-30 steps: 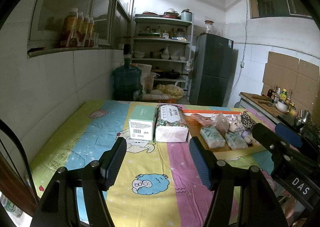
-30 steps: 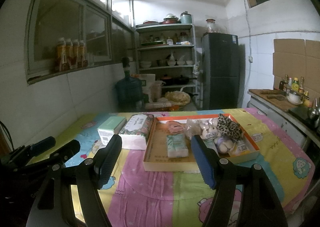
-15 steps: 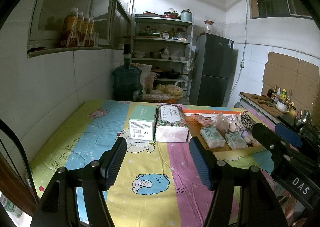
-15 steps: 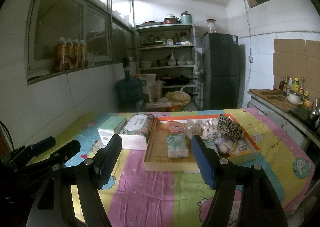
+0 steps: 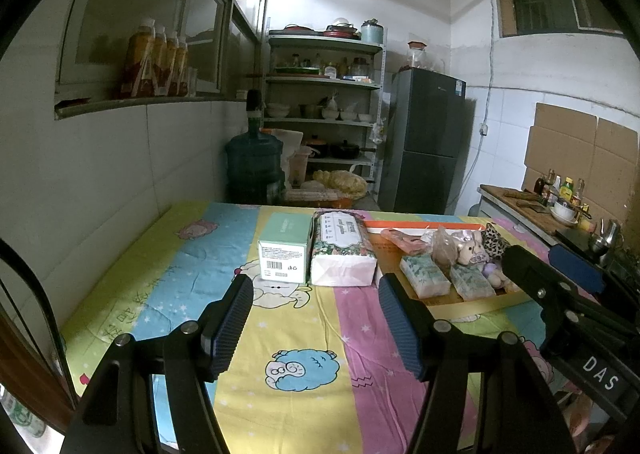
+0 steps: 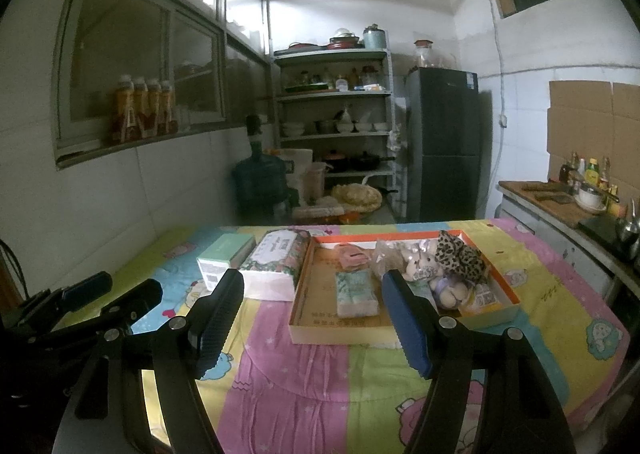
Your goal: Organize soft objects
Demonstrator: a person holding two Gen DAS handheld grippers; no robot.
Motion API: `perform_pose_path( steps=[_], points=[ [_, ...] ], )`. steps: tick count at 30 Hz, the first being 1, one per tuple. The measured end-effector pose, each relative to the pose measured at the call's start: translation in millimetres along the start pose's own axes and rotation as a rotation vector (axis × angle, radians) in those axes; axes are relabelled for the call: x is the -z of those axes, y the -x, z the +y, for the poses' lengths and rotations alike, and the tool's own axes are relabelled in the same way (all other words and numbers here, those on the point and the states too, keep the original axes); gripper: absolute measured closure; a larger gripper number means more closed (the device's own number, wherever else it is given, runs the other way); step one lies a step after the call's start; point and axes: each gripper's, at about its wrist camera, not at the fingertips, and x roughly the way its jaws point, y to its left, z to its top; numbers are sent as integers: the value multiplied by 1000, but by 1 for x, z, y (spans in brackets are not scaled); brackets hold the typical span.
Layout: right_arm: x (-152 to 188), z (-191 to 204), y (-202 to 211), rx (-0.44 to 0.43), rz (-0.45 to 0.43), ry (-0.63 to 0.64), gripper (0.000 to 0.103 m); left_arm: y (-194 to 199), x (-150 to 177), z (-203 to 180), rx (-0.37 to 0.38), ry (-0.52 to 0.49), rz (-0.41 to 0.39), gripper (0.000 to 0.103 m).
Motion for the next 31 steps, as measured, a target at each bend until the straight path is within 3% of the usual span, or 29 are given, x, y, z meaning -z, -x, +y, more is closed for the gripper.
perform_pose_path(
  steps=[31],
  points=[
    [-5, -3, -1, -5, 5, 3, 30, 1, 1, 5, -1, 10, -4, 38]
  ],
)
